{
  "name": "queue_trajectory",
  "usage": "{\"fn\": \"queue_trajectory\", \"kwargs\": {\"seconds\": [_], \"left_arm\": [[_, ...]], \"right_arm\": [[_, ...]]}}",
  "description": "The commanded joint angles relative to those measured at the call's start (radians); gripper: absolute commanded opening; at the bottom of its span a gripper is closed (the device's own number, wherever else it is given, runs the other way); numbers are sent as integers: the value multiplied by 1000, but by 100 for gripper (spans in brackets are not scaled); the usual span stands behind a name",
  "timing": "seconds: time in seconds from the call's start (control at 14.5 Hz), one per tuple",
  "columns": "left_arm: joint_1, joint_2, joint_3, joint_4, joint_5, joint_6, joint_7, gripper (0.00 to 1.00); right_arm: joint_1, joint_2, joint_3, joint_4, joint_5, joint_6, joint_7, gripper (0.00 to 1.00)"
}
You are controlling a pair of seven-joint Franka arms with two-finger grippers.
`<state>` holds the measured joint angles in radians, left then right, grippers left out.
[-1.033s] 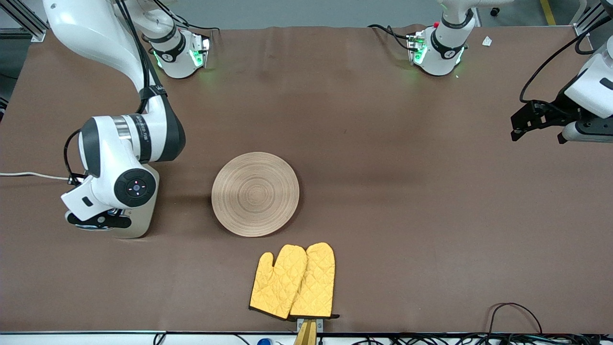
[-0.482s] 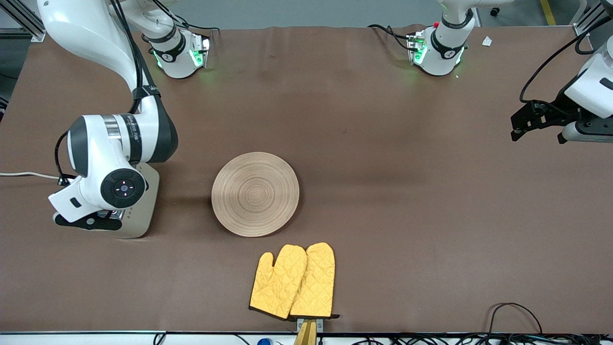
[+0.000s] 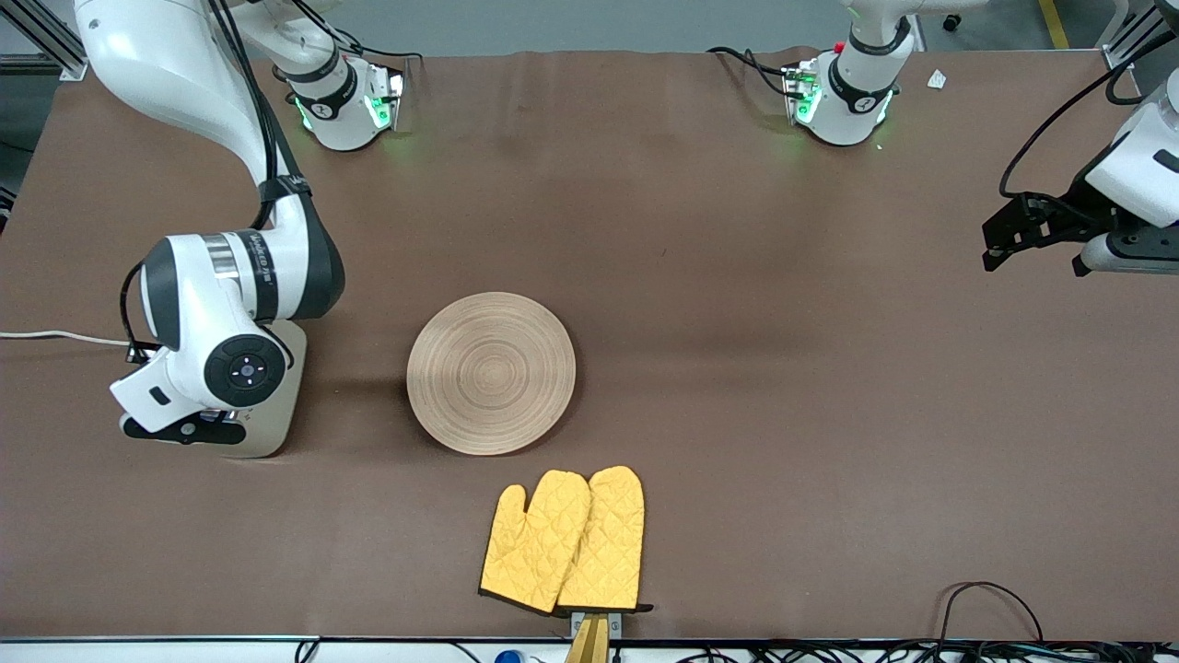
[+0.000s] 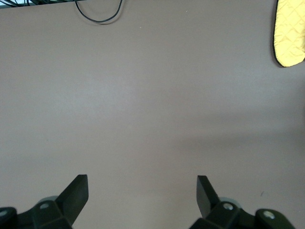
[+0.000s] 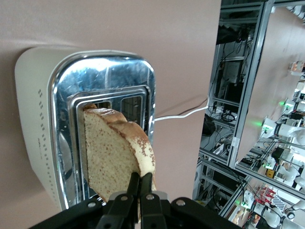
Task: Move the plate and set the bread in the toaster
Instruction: 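Open the right gripper and raise it away from the toaster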
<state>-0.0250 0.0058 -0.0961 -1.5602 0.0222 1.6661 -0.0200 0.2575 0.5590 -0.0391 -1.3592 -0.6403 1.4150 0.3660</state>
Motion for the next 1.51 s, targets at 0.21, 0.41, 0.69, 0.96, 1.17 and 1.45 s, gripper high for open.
{"fn": "queue_trajectory", "kwargs": {"seconds": [0.21,0.41,0.69,0.96,1.17,1.45], "left_arm": [[2,-17,-4,-17,9,12,12,100],[2,-15,-4,-17,10,14,12,100],[2,-15,-4,-17,10,14,12,100],[0,-15,-4,-17,12,14,12,100],[-1,-17,-4,-17,19,14,11,100],[-3,-17,-4,-17,19,14,11,100]], "right_arm": [[-72,-10,7,-37,123,45,13,0],[-99,21,7,-43,162,65,13,0],[-100,38,8,-44,174,67,20,10],[-113,44,8,-28,246,56,28,87],[-113,24,10,6,264,38,21,100],[-118,12,10,95,319,-45,17,100]]}}
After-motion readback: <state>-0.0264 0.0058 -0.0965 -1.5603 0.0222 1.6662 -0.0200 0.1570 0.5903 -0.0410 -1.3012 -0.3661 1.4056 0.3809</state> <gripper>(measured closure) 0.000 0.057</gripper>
